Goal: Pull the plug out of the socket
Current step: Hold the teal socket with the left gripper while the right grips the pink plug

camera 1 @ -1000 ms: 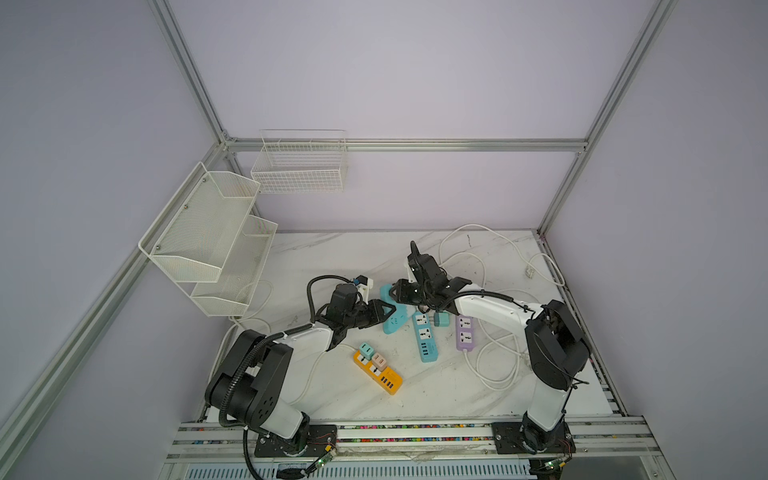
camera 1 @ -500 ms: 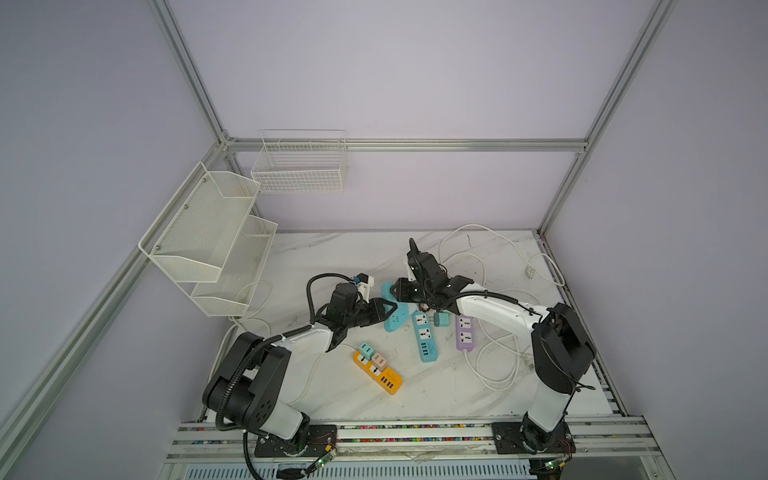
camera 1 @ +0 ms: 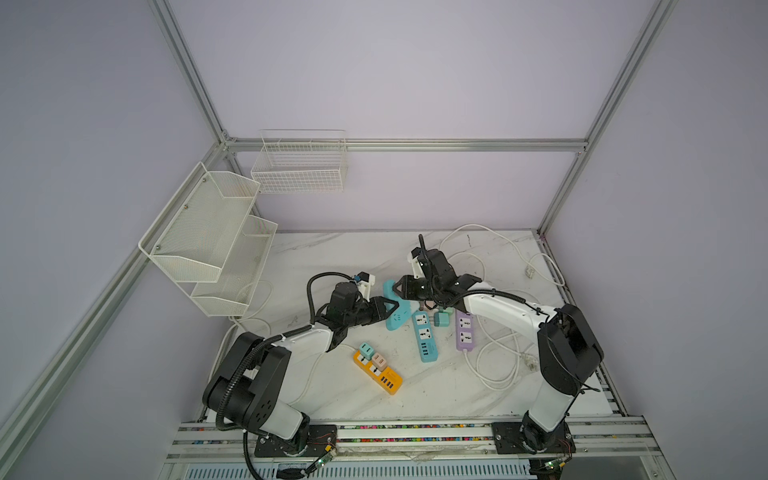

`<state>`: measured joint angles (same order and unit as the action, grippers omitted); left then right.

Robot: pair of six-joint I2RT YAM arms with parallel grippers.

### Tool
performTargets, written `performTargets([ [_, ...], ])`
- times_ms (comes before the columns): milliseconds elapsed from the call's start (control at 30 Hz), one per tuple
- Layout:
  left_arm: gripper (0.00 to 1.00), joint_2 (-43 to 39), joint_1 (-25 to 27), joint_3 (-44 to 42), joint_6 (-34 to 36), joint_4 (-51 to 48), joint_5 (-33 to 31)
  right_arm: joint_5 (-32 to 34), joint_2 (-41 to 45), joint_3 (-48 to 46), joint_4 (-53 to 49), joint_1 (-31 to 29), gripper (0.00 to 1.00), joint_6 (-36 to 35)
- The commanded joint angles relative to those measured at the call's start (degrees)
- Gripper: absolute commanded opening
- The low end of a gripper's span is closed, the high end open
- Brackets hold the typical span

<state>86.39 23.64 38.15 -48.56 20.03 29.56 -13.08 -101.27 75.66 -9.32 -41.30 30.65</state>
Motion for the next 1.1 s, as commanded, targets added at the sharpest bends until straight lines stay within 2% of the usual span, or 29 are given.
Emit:
performTargets([
  [0,0.00,0.3,-1.4,4.3,-1.7,-0.6,-4.4,3.3,-0.9,5.4,-2.8,-4.0,0.16,-2.5],
  [133,0.00,0.9,-1.8,4.1,-2.5,-0.7,-4.5,3.3,-0.1,3.8,-2.2,-2.8,0.16,-2.9],
  [300,0.00,1.1,-2.2,3.5,-2.7,-0.5,-4.1,-7.3,2.8,-3.2,4.8,3.9,0.16,1.5],
  [400,0.00,1.8,-2.2,3.8,-2.7,-0.3,-3.6,-2.8,3.2,-2.2,3.3,2.2,0.16,0.8],
  [533,0.00,2.4,-2.2,4.0,-3.1,-0.3,-4.4,4.6,-0.3,4.5,-3.2,-4.2,0.16,-3.3],
  [633,0.00,2.6,-2.2,4.1,-3.3,-0.3,-4.5,3.5,-1.6,5.3,-2.7,-5.1,0.16,-3.8],
  [733,0.00,2.2,-2.2,3.5,-3.4,-0.6,-4.8,3.3,-0.9,3.8,-2.3,-3.0,0.16,-3.2],
  [833,0.00,1.9,-2.3,3.1,-3.3,-0.7,-5.0,-4.2,0.4,-0.4,1.5,2.1,0.16,0.1],
  [900,0.00,2.0,-2.3,3.2,-3.6,-1.0,-5.0,-5.9,1.3,-2.9,4.2,3.8,0.17,1.6],
  [967,0.00,2.2,-2.3,3.3,-3.6,-0.9,-5.1,-1.1,2.0,-2.3,2.1,3.0,0.17,0.8],
  [1067,0.00,2.5,-2.3,4.1,-3.3,-3.0,-6.5,4.7,1.2,1.6,-1.9,-1.3,0.17,-2.2],
])
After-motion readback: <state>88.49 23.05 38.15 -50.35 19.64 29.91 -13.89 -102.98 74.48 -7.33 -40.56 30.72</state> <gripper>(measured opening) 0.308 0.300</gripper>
